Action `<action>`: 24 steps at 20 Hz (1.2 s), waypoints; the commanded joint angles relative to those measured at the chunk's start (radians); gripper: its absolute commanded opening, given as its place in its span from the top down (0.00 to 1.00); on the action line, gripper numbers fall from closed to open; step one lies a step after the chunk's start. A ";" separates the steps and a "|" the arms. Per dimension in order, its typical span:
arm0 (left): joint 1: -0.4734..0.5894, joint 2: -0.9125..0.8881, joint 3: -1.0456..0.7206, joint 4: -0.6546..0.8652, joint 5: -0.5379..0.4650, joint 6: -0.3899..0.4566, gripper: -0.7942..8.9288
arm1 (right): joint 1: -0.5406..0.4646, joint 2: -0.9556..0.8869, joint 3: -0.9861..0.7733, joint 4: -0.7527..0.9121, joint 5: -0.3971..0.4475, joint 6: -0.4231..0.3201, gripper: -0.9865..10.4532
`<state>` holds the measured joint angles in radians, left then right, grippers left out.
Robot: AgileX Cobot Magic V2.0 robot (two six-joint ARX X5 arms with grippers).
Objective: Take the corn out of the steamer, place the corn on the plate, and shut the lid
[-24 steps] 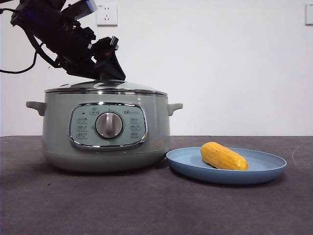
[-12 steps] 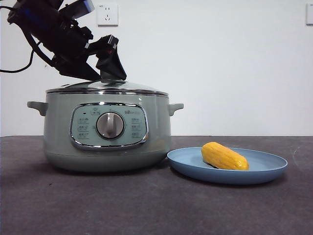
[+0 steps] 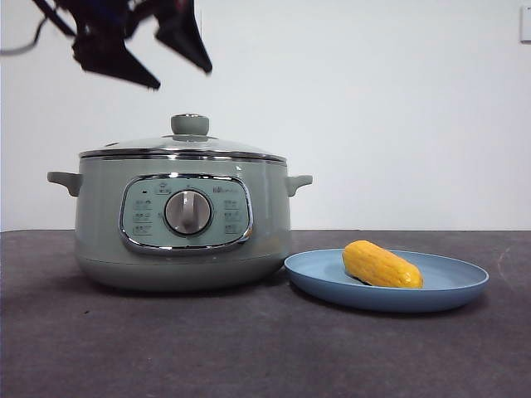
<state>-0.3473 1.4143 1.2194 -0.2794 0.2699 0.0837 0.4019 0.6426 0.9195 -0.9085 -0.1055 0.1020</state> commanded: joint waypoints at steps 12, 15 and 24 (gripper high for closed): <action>0.000 -0.293 0.063 -0.560 0.264 -0.056 0.31 | 0.001 -0.001 -0.009 -0.004 -0.138 -0.103 0.39; 0.000 -0.339 0.063 -0.658 0.263 -0.054 0.42 | 0.001 -0.002 -0.009 -0.010 -0.179 -0.110 0.39; 0.000 -0.385 0.063 -0.797 0.263 -0.044 0.81 | 0.001 -0.002 -0.009 -0.064 -0.184 -0.115 0.70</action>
<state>-0.3473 1.0294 1.2839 -1.0740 0.5308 0.0330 0.4019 0.6426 0.9195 -0.9733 -0.2882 -0.0010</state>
